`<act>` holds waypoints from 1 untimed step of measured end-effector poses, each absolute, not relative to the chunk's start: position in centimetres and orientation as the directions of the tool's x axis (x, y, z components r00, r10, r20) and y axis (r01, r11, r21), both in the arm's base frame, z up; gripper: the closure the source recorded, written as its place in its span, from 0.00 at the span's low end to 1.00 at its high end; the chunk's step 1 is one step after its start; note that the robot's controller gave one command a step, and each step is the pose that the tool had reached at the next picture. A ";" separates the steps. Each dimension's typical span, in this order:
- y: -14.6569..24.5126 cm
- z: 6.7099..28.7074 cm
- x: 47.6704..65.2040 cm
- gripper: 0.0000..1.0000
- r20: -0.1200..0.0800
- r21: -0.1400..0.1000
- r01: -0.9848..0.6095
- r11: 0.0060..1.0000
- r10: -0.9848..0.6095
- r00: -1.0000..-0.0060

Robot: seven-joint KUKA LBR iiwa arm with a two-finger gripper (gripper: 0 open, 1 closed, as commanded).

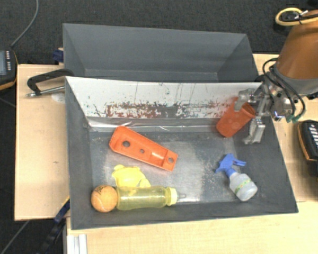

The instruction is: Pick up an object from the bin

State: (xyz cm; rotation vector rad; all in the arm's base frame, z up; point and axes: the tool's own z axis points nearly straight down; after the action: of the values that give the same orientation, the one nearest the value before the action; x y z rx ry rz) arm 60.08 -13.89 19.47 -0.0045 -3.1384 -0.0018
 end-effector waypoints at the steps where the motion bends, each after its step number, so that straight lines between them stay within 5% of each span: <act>1: -13.8 20.0 60.2 0.00 -0.004 0.000 0.001 1.000 0.001 -1.000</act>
Offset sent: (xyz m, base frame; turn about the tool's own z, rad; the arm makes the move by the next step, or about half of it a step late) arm -0.0108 0.0122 -0.0803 -0.0409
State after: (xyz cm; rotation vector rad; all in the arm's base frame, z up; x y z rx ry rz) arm 60.19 -13.82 19.99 -0.0015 -3.1458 0.0002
